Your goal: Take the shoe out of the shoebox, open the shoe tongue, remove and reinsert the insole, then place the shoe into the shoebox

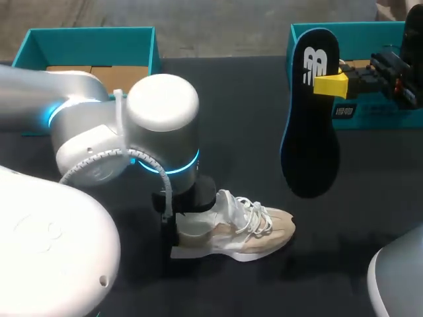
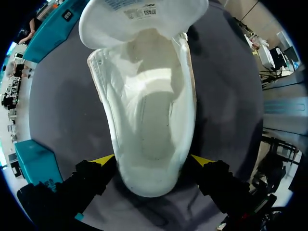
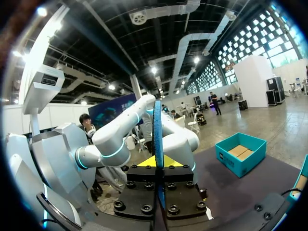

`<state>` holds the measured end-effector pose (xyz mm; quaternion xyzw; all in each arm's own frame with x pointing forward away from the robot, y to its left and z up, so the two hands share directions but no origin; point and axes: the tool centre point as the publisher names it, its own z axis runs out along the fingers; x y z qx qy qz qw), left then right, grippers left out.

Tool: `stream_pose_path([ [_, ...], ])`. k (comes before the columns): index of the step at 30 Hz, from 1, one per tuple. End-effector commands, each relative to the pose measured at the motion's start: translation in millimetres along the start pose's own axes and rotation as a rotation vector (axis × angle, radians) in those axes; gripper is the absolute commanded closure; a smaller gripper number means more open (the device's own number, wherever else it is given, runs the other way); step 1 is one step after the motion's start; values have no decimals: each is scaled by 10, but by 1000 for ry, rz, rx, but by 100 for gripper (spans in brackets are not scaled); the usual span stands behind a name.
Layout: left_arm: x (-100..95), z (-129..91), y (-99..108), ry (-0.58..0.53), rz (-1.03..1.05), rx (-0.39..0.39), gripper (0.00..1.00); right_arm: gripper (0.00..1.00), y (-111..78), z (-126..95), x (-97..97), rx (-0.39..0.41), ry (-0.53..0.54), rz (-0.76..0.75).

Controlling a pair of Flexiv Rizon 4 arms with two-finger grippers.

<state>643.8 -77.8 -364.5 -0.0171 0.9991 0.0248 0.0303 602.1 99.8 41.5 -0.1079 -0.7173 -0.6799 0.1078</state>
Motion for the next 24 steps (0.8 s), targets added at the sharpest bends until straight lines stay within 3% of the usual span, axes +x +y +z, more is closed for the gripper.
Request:
stream_pose_path([
  [1,-6,-38,-10,-2,-8,11,0,100,6,20,-24,4,2,2],
  [12,-144,-247,-138,-23,-47,116,0,100,6,20,-24,4,2,2],
  [24,-296,-283,-342,10,-24,144,0,100,6,20,-24,4,2,2],
])
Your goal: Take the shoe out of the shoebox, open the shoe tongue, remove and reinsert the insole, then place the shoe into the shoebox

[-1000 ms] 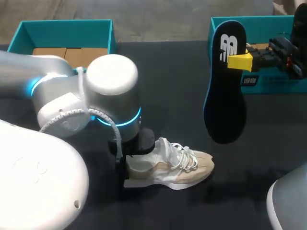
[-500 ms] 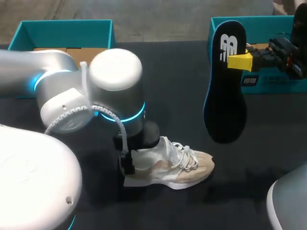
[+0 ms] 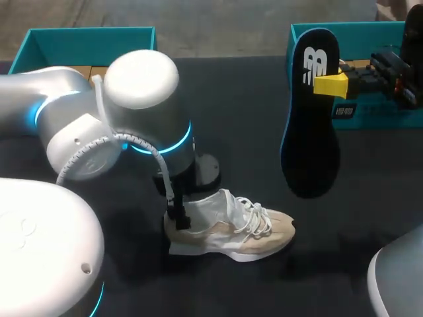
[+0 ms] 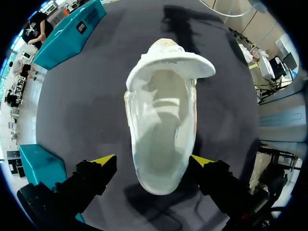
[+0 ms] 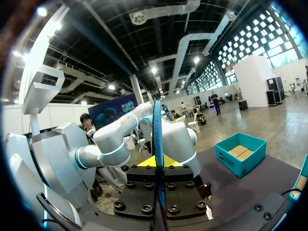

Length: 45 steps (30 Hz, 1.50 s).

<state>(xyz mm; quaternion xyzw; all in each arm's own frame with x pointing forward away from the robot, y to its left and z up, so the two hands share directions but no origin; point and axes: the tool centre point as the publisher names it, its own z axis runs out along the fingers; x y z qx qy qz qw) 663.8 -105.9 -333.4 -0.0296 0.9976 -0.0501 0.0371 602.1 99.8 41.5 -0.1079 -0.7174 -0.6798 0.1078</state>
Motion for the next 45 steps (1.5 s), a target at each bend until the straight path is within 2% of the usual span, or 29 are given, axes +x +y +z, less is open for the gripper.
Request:
stream_pose_path([
  [1,-98,44,-89,20,6,-5,0,100,6,20,-25,4,2,2],
  [21,-289,-18,-375,19,37,8,0,100,6,20,-25,4,2,2],
  [26,-355,119,-456,47,40,-3,0,100,6,20,-25,4,2,2],
  [38,-353,368,-538,104,57,13,0,100,6,20,-25,4,2,2],
  [45,-356,481,-575,115,56,-2,4,100,6,20,-25,4,2,2],
])
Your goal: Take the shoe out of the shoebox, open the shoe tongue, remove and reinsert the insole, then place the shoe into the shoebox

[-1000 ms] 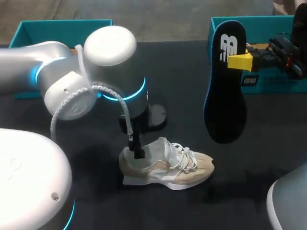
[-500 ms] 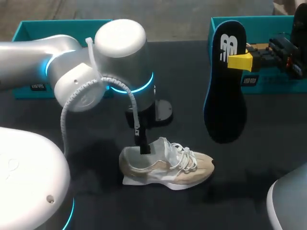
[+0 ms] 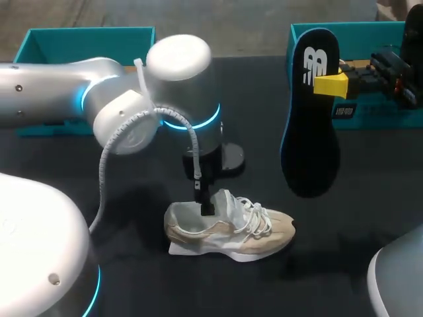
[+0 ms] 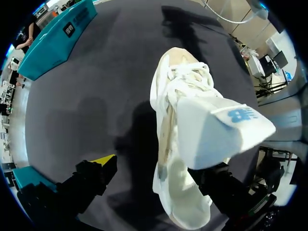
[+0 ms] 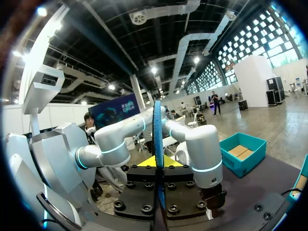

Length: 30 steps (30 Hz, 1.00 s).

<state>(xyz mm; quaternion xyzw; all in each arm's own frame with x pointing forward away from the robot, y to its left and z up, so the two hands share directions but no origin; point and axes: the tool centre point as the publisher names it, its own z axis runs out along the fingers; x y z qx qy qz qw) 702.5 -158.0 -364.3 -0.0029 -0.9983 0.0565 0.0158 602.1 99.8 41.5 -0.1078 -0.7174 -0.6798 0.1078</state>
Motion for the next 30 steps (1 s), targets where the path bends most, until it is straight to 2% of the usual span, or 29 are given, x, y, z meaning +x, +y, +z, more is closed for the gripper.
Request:
stream_pose_path([
  [1,-43,110,-72,7,-6,-16,10,100,6,20,-24,4,2,2],
  [6,-46,152,-92,4,-8,-30,30,100,6,20,-24,4,2,2],
  [9,-41,188,-99,12,-5,-35,29,100,6,20,-24,4,2,2],
  [13,-27,242,-111,17,-3,-40,33,100,6,20,-24,4,2,2],
  [14,-26,250,-113,19,-2,-42,39,100,6,20,-24,4,2,2],
  [15,-25,256,-115,20,-2,-43,49,100,6,20,-24,4,2,2],
  [18,-15,273,-121,24,1,-47,62,100,6,20,-24,4,2,2],
  [22,-2,299,-111,29,4,-49,63,100,6,20,-24,4,2,2],
  [23,-2,305,-109,31,3,-51,67,100,6,20,-24,4,2,2],
  [24,-3,310,-106,32,2,-52,76,100,6,20,-24,4,2,2],
  [25,-3,313,-104,32,0,-53,100,100,6,20,-24,4,2,2],
  [30,-4,274,-90,22,-6,-39,100,100,6,20,-24,4,2,2],
])
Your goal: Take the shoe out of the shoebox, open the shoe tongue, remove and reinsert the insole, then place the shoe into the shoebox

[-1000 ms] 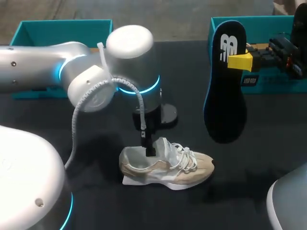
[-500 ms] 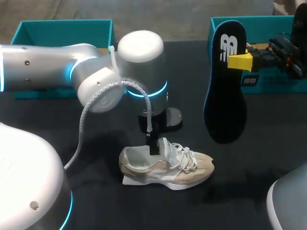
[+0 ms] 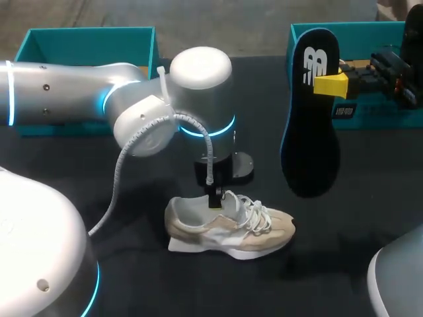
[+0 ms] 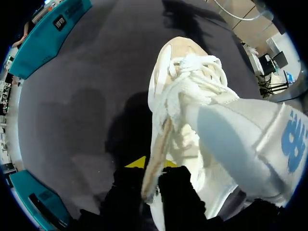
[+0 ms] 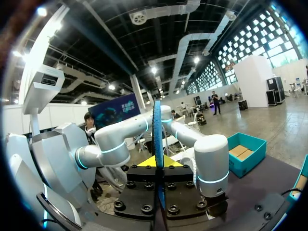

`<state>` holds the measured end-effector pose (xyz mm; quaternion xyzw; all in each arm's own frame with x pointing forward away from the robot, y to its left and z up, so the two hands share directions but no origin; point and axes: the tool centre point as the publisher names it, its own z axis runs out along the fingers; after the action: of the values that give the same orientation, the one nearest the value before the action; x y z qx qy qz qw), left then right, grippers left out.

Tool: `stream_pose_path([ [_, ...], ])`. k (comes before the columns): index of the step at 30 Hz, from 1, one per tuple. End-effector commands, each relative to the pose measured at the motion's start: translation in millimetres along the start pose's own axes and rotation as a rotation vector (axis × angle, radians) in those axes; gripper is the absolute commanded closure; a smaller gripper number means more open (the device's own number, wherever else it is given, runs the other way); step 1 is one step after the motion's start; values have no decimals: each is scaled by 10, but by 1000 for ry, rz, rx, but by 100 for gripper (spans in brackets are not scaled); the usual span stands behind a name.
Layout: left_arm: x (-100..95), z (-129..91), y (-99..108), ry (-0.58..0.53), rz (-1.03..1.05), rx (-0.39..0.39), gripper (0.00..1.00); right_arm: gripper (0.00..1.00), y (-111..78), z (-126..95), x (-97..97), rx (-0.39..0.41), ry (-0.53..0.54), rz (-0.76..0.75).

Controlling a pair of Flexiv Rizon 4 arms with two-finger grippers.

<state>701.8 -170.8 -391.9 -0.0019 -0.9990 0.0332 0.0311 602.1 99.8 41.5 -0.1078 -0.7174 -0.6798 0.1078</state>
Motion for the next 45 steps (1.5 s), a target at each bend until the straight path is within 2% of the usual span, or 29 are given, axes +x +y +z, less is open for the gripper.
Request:
stream_pose_path([
  [1,-1,-31,9,-10,-3,13,100,100,6,20,-24,4,2,2],
  [22,73,-504,-1,-122,150,85,100,100,6,20,-24,4,2,2],
  [27,68,-642,100,-159,285,109,100,100,6,20,-24,4,2,2],
  [32,33,-699,191,-176,404,100,100,100,6,20,-24,4,2,2],
  [37,31,-781,280,-213,580,124,100,100,6,20,-24,4,2,2],
  [45,95,-1045,262,-253,845,173,100,100,6,20,-24,4,2,2],
])
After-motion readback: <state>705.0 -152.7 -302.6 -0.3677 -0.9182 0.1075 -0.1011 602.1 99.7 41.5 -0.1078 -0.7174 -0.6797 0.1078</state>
